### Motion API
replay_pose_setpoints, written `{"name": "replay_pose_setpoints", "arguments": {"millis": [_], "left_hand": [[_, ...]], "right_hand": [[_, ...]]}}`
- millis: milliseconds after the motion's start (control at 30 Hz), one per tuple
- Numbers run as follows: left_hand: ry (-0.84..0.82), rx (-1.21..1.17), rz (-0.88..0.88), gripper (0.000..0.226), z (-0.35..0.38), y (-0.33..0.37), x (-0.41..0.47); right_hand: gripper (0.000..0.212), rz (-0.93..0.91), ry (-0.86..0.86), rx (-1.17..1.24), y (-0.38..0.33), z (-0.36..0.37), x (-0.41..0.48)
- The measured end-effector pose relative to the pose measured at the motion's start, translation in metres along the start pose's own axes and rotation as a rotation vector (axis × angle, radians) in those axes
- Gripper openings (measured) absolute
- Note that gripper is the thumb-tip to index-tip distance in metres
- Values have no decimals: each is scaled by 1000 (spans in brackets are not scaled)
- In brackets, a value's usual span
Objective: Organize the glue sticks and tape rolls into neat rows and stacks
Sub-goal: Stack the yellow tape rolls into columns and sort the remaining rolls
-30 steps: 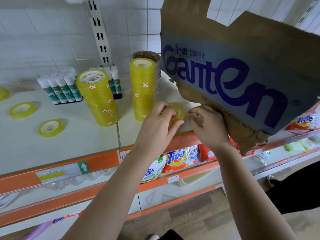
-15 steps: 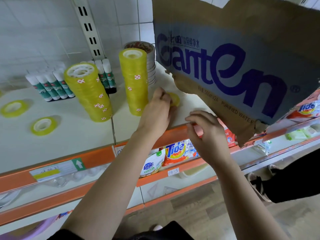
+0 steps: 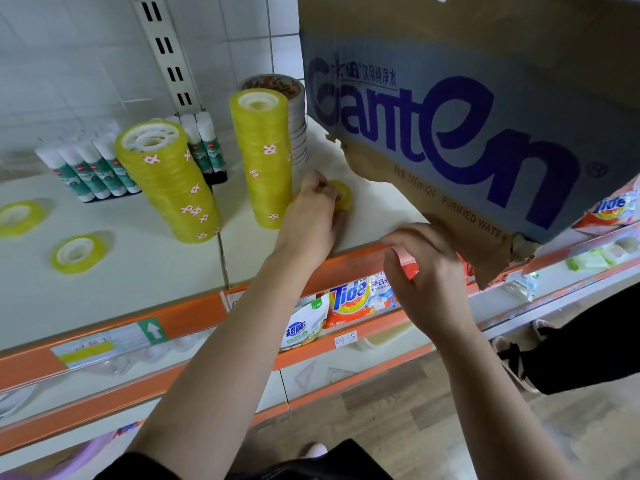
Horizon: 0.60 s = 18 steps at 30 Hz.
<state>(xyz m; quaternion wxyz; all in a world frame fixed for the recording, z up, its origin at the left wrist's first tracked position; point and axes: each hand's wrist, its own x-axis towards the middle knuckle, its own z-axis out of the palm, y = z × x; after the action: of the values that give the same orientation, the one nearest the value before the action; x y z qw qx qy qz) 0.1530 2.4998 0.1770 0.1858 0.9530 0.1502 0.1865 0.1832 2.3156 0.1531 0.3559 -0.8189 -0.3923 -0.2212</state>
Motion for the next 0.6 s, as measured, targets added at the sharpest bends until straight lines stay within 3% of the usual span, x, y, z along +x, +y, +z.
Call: {"name": "replay_pose_setpoints", "arguments": {"millis": [600], "left_hand": [[36, 47, 9, 30, 4, 2, 2]], "right_hand": [[14, -22, -2, 10, 1, 9, 5]]}}
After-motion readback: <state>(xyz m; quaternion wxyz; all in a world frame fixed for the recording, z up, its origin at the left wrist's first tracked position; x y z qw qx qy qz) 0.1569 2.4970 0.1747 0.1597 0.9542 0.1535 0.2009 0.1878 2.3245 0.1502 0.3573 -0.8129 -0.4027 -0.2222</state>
